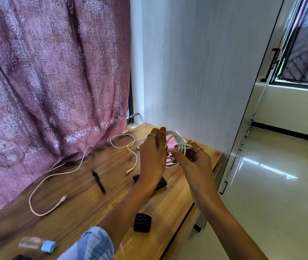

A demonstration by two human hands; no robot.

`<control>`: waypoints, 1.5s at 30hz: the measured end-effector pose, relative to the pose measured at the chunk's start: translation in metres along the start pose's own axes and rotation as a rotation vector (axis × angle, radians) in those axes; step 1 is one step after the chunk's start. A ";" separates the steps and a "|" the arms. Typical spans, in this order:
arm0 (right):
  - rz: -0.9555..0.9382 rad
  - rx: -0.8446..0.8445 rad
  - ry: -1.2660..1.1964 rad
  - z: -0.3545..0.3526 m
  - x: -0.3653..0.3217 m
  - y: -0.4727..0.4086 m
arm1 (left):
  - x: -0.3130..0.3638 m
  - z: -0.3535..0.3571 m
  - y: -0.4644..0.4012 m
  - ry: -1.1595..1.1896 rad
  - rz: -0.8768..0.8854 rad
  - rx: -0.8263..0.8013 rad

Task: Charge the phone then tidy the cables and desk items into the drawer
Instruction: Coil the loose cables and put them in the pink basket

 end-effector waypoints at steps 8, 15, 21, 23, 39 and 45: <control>0.118 -0.026 -0.205 0.023 0.009 0.001 | -0.028 -0.009 -0.008 0.191 -0.306 -0.092; 0.107 -0.168 -0.090 0.041 0.006 -0.006 | -0.041 -0.031 -0.009 0.322 -0.436 -0.040; 0.250 -0.193 0.015 0.045 0.029 -0.013 | -0.045 -0.027 -0.012 0.135 -0.459 -0.177; 0.305 -0.247 0.011 0.045 0.033 -0.015 | -0.047 -0.023 -0.011 0.078 -0.455 -0.253; 0.421 -0.427 0.007 0.027 0.095 -0.052 | -0.094 0.025 -0.004 0.068 -0.637 -0.375; 0.383 -0.410 0.037 0.020 0.117 -0.107 | -0.143 0.044 -0.036 -0.012 -0.710 -0.355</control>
Point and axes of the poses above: each hand's wrist, its own y-axis away from the middle knuckle, its own z-axis out of the palm, x = y × z, the point moved 7 cm from there along -y, towards the middle knuckle, and after that the axes turned 12 degrees about y, right-handed, at the moved point
